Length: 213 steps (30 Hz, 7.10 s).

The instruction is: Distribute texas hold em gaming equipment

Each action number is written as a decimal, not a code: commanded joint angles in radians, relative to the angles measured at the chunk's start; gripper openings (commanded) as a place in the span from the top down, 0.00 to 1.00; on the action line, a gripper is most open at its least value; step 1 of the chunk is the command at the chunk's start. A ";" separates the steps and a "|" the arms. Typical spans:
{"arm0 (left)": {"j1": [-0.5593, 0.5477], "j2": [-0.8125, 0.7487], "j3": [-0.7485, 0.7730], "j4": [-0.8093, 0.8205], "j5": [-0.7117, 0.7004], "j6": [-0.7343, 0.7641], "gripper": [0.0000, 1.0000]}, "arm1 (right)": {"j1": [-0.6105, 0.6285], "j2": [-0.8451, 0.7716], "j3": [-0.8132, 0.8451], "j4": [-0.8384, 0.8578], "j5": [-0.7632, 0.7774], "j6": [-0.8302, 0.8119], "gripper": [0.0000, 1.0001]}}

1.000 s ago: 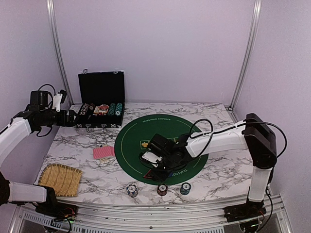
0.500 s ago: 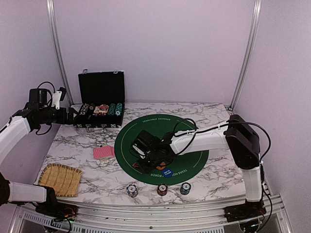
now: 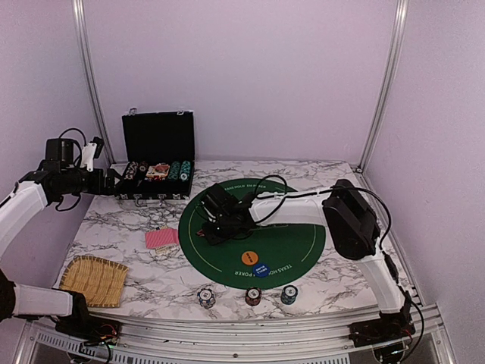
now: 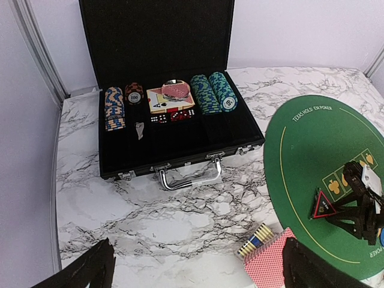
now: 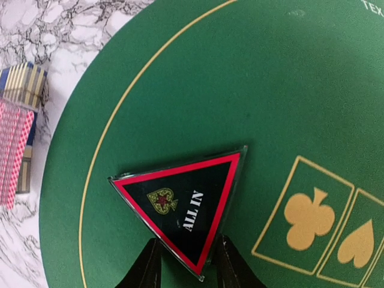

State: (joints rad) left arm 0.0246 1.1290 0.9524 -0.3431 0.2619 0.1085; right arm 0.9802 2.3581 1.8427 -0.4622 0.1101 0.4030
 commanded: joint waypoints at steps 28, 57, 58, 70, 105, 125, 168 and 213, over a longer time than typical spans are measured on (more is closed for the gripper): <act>0.003 -0.034 0.030 -0.064 0.042 0.018 0.01 | -0.019 -0.389 -0.412 -0.031 -0.002 0.013 0.09; 0.003 -0.034 0.046 -0.085 0.065 0.019 0.01 | 0.048 -0.411 -0.583 -0.029 0.040 0.090 0.25; 0.003 -0.033 0.046 -0.086 0.065 0.019 0.01 | 0.048 -0.410 -0.592 -0.020 0.034 0.093 0.26; 0.003 -0.033 0.052 -0.092 0.068 0.017 0.01 | 0.018 -0.385 -0.601 0.001 0.026 0.115 0.47; 0.003 -0.037 0.055 -0.130 0.079 0.023 0.01 | -0.322 -0.055 -0.161 -0.006 0.156 -0.107 0.51; 0.003 -0.029 0.050 -0.142 0.067 0.036 0.01 | -0.396 0.169 0.214 -0.090 0.060 -0.180 0.43; 0.003 -0.068 0.074 -0.181 0.072 0.031 0.01 | 0.035 -0.473 -0.599 -0.170 -0.023 -0.169 0.34; 0.004 -0.064 0.088 -0.185 0.090 0.039 0.01 | -0.069 -0.505 -0.598 -0.148 -0.047 -0.182 0.34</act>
State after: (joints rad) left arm 0.0246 1.0775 1.0096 -0.5026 0.3408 0.1390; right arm 0.9096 1.8004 1.2041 -0.6270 0.0914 0.2348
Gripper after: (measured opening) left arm 0.989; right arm 0.668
